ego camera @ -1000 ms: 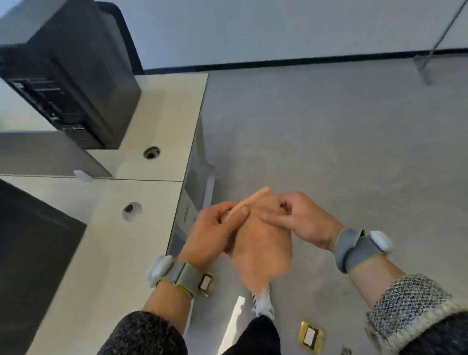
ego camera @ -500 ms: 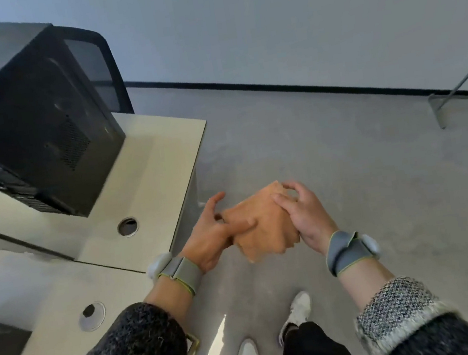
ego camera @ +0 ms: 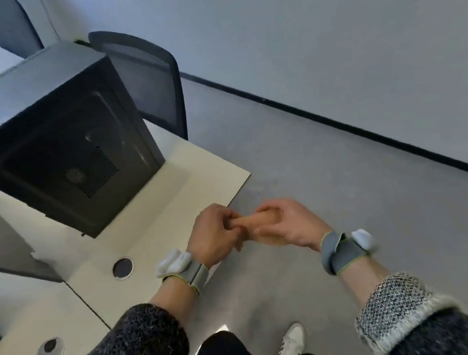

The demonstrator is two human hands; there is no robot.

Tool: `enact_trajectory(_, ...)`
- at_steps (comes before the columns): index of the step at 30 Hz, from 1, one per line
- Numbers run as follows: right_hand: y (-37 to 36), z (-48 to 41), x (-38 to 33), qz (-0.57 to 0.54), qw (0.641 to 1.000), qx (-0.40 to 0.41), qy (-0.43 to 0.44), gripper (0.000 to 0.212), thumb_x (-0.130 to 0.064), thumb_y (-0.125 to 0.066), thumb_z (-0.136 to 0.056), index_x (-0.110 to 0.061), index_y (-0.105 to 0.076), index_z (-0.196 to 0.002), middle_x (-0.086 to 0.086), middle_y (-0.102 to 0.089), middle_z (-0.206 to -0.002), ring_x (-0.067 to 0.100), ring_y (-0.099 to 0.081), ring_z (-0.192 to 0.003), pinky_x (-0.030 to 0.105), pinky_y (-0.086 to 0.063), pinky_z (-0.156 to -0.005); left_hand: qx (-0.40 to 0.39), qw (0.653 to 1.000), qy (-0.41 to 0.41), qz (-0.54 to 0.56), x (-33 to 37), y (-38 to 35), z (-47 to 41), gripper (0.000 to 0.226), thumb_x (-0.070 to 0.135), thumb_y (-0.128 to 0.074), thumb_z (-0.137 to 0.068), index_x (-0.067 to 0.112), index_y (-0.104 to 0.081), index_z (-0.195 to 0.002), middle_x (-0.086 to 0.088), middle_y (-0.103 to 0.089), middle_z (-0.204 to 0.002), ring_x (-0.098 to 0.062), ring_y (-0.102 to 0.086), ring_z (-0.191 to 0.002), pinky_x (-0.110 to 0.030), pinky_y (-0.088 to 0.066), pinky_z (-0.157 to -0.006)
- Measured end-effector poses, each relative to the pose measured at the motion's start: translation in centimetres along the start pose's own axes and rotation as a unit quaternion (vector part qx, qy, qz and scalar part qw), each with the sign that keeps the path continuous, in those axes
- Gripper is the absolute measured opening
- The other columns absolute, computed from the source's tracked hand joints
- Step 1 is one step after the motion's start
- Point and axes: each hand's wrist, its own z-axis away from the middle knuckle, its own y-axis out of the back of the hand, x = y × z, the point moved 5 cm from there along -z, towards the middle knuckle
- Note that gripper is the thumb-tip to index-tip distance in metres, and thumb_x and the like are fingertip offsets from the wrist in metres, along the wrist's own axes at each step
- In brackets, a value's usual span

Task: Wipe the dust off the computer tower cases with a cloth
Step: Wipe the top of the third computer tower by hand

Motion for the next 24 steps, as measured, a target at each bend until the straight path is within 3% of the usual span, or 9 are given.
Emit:
enact_trajectory(4, 0.9, -7.6, -4.8, 0.105, 0.99, 0.026, 0.095, 0.018, -0.041, -0.089, -0.078, -0.034, -0.077, -0.09, -0.011, -0.05, -0.118, 0.01, -0.048, -0.113, 0.014, -0.04, -0.093, 0.092, 0.995, 0.028, -0.02, -1.2, 5.0, -2.8, 0.03, 0.04, -0.06, -0.075, 0.029, -0.082, -0.092, 0.008, -0.063, -0.12, -0.014, -0.052, -0.113, -0.033, -0.048, -0.095)
enact_trajectory(5, 0.5, -9.3, -7.0, 0.118, 0.983, 0.014, 0.14, 0.016, -0.041, -0.088, -0.079, -0.033, -0.075, -0.083, -0.013, -0.05, -0.122, 0.009, -0.044, -0.116, 0.012, -0.037, -0.095, 0.111, 0.993, 0.041, 0.005, -1.7, 6.6, -3.3, 0.023, 0.034, -0.062, -0.079, 0.027, -0.08, -0.091, 0.008, -0.068, -0.115, -0.011, -0.057, -0.107, -0.031, -0.05, -0.09)
enact_trajectory(7, -0.4, -12.3, -11.2, 0.127, 0.969, -0.009, 0.213, 0.019, -0.042, -0.08, -0.079, -0.033, -0.064, -0.072, -0.015, -0.058, -0.12, 0.004, -0.05, -0.113, 0.007, -0.037, -0.09, 0.123, 0.988, 0.061, 0.066, -3.0, 9.5, -4.7, 0.011, 0.021, -0.064, -0.09, 0.025, -0.075, -0.089, 0.007, -0.077, -0.085, -0.007, -0.069, -0.081, -0.029, -0.054, -0.075)
enact_trajectory(10, -1.0, -14.6, -14.9, 0.112, 0.967, -0.058, 0.22, 0.011, -0.039, -0.071, -0.084, -0.031, -0.064, -0.086, -0.013, -0.069, -0.101, 0.005, -0.065, -0.091, 0.018, -0.05, -0.077, 0.138, 0.983, 0.07, 0.103, -4.3, 12.0, -6.2, 0.011, 0.022, -0.064, -0.095, 0.025, -0.071, -0.087, 0.003, -0.073, -0.067, -0.014, -0.07, -0.065, -0.035, -0.058, -0.068)
enact_trajectory(12, -1.6, -16.3, -16.6, 0.115, 0.97, -0.117, 0.182, 0.011, -0.032, -0.067, -0.095, -0.026, -0.061, -0.102, -0.006, -0.07, -0.095, 0.013, -0.068, -0.078, 0.026, -0.055, -0.064, 0.173, 0.976, 0.069, 0.111, -5.0, 13.9, -7.2, 0.008, 0.023, -0.068, -0.095, 0.025, -0.071, -0.088, 0.003, -0.072, -0.067, -0.012, -0.069, -0.063, -0.035, -0.058, -0.066)
enact_trajectory(14, -2.1, -18.2, -18.3, 0.097, 0.966, -0.186, 0.153, 0.014, -0.027, -0.058, -0.103, -0.029, -0.053, -0.116, 0.0, -0.068, -0.1, 0.015, -0.068, -0.075, 0.023, -0.054, -0.058, 0.199, 0.969, 0.059, 0.134, -5.3, 16.1, -8.5, 0.004, 0.025, -0.071, -0.095, 0.027, -0.072, -0.092, 0.004, -0.073, -0.072, -0.008, -0.068, -0.063, -0.031, -0.058, -0.064)
enact_trajectory(17, -1.7, -21.2, -21.5, 0.025, 0.96, -0.223, 0.165, 0.028, -0.02, -0.052, -0.108, -0.031, -0.054, -0.133, 0.001, -0.067, -0.114, 0.019, -0.07, -0.096, 0.026, -0.061, -0.074, 0.224, 0.962, 0.016, 0.153, -4.4, 19.3, -10.6, 0.008, 0.032, -0.075, -0.095, 0.028, -0.071, -0.101, 0.007, -0.072, -0.084, -0.008, -0.07, -0.073, -0.024, -0.06, -0.065)
enact_trajectory(19, -1.0, -22.9, -24.4, -0.021, 0.955, -0.228, 0.188, 0.026, -0.02, -0.05, -0.106, -0.027, -0.064, -0.128, -0.001, -0.071, -0.11, 0.02, -0.071, -0.102, 0.032, -0.063, -0.086, 0.264, 0.952, 0.005, 0.157, -4.0, 22.0, -11.3, 0.012, 0.036, -0.075, -0.094, 0.029, -0.07, -0.102, 0.008, -0.071, -0.086, -0.008, -0.07, -0.075, -0.025, -0.06, -0.066)
enact_trajectory(24, 0.2, -27.1, -30.9, -0.037, 0.933, -0.25, 0.255, 0.029, -0.038, -0.052, -0.109, -0.019, -0.072, -0.114, 0.0, -0.074, -0.099, 0.021, -0.073, -0.097, 0.033, -0.061, -0.087, 0.341, 0.932, -0.013, 0.125, -3.2, 27.7, -12.9, 0.015, 0.042, -0.073, -0.095, 0.031, -0.07, -0.105, 0.014, -0.071, -0.091, -0.004, -0.068, -0.088, -0.016, -0.054, -0.073)
